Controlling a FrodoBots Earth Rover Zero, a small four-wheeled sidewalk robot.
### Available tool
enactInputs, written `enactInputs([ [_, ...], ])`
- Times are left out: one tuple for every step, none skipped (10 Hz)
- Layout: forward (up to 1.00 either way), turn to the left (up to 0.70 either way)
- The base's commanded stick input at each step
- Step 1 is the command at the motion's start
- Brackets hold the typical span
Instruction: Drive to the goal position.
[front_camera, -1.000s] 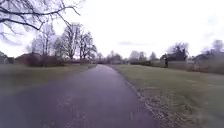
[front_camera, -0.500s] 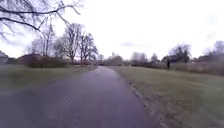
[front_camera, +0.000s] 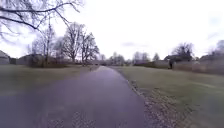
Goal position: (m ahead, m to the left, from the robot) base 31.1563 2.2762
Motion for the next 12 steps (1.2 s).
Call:
enactInputs([
  [1.00, 0.00],
  [1.00, 0.00],
  [1.00, 0.00],
  [1.00, 0.00],
  [1.00, 0.00],
  [1.00, 0.00],
  [1.00, 0.00],
  [1.00, 0.00],
  [1.00, 0.00],
  [1.00, 0.00],
  [1.00, 0.00],
  [1.00, 0.00],
])
